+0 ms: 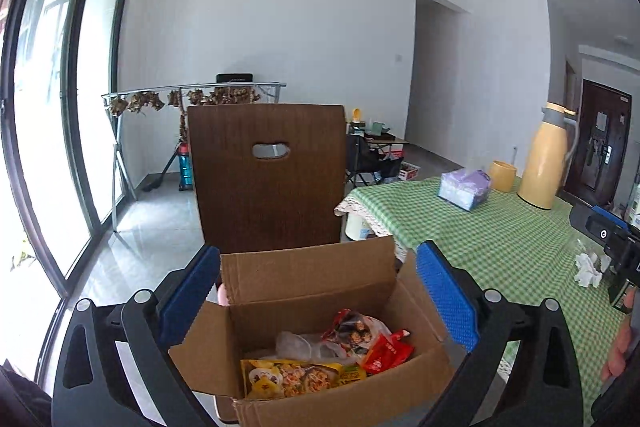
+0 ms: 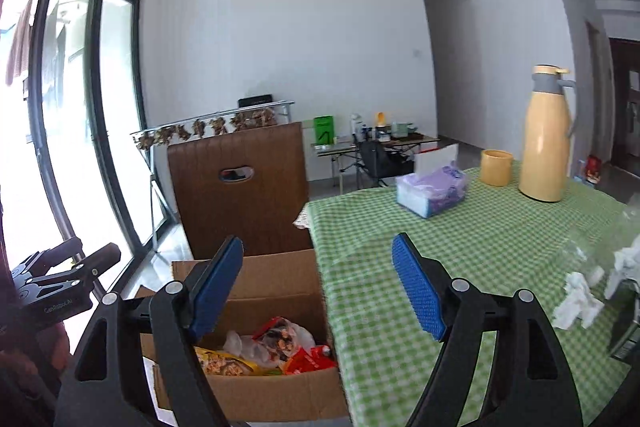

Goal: Collect trash
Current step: 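Move both tools back toward the table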

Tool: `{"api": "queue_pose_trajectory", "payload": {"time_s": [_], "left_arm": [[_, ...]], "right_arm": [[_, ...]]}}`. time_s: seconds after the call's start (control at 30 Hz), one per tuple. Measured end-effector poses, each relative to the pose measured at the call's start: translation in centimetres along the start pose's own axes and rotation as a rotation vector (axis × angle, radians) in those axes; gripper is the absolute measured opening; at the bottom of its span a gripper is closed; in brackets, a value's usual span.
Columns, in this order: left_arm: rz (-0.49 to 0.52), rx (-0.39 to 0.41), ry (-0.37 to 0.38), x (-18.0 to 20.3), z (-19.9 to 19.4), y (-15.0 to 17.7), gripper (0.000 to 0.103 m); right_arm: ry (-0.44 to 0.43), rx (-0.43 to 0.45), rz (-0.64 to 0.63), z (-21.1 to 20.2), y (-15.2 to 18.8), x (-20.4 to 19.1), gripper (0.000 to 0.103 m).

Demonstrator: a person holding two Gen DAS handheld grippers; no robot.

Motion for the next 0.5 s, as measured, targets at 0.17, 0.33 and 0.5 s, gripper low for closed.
{"api": "queue_pose_trajectory", "payload": {"time_s": [0.17,0.33,0.5], "left_arm": [[0.059,-0.027,0.132,7.8,-0.2,1.0,0.095],[0.113,-0.077,0.301,17.1,0.3,2.7,0.095],[0.180,-0.201,0.452,27.2,1.7,6.1,0.095]], "right_arm": [[0.207,0.005,0.042,-5.5,0.8,10.0,0.077],[0.426,-0.013,0.141,-12.8,2.9,20.7,0.077],[0.590,-0.009,0.257,-20.5,4.7,28.4,0.077]]}}
Point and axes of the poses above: each gripper's, at about its wrist camera, not at the fingertips, and z roughly the way its jaws point, x to its right, y to its underside, the point moved 10 cm from there along z, roughly the way its jaws point, and after that the axes turned 3 degrees about x, right-handed, at the moved point
